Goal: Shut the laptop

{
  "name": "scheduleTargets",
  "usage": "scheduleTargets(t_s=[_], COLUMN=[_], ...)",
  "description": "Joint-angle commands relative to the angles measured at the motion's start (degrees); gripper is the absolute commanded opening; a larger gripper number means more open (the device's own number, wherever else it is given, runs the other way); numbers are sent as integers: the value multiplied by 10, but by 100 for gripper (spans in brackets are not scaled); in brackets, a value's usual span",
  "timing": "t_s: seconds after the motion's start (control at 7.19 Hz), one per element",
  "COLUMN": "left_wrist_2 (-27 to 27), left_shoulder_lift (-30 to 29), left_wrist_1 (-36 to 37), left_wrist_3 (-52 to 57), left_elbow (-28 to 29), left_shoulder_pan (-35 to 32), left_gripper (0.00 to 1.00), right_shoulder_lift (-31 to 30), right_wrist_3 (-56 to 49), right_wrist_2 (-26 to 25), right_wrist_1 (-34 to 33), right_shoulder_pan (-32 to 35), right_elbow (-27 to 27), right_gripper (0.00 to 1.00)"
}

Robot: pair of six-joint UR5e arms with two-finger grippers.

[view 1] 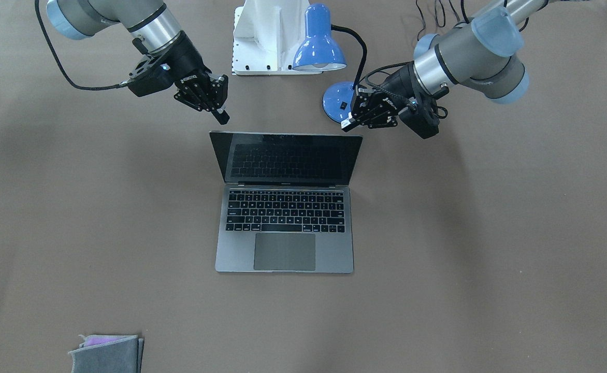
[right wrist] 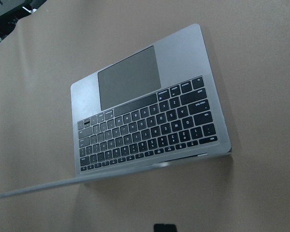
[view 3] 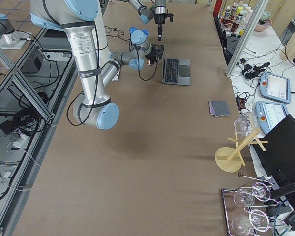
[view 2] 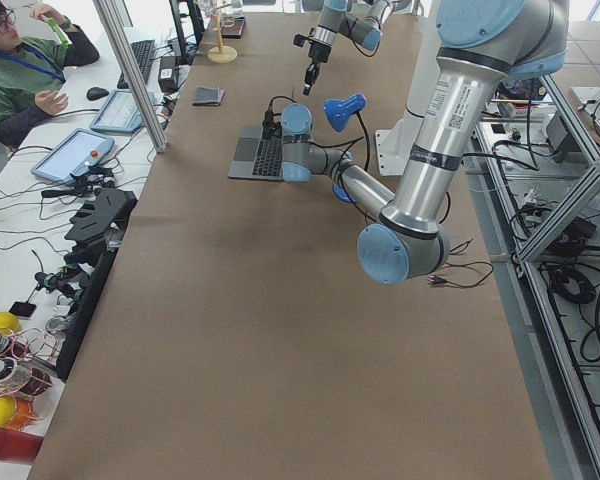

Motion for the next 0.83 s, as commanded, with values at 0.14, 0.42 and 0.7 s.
scheduleTargets(t_s=[0.14,0.42,0.7], left_wrist_2=[1,1,1], left_shoulder_lift=[-12,-26,-41], left_wrist_1=[8,8,26], left_wrist_3=[1,2,3], left_elbow=[12,30,39], left_shoulder_pan=[-16,-24,-34], left_gripper=[0,0,0], right_shoulder_lift=[8,42,47], right_wrist_3=[-4,-4,-7], right_wrist_2=[1,1,2], right_wrist_1=[-2,-37,-38], right_shoulder_pan=[13,29,41], right_elbow=[-10,-28,-40], right_gripper=[0,0,0])
